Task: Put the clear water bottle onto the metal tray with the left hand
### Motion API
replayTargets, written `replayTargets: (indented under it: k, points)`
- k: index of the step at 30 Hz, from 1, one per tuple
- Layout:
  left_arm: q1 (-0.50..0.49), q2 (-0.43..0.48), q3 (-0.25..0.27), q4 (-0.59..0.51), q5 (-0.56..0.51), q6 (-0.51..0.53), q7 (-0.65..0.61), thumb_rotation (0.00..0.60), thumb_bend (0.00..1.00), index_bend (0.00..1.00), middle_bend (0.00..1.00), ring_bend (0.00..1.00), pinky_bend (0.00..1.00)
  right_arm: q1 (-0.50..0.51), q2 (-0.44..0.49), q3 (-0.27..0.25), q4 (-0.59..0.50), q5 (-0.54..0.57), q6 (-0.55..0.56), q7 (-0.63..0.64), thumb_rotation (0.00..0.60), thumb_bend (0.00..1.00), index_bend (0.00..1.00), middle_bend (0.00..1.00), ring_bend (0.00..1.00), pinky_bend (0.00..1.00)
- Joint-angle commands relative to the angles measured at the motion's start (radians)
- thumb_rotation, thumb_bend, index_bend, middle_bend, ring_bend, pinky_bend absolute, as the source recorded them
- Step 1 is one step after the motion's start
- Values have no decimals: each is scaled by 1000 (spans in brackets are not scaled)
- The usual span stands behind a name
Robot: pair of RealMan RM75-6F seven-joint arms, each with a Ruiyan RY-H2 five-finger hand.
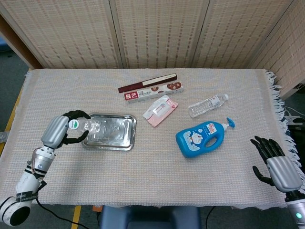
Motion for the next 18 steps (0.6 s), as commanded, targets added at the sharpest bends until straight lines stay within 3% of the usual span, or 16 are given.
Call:
replayTargets:
  k: [1, 9, 18]
  points:
    - [-66, -29, -13, 34, -85, -108, -22, 600, 388, 562, 678, 515, 475, 3, 1, -1, -1, 1, -6, 0, 600, 184, 0, 0, 0, 39]
    - [-128, -58, -14, 58, -145, -199, 18, 600, 389, 562, 679, 515, 468, 5, 2, -3, -3, 4, -12, -3, 600, 183, 0, 0, 0, 39]
    - [-237, -119, -30, 123, -318, -323, 93, 600, 390, 564, 681, 515, 466, 10, 1, -4, -4, 13, -29, -8, 600, 183, 0, 0, 0, 39]
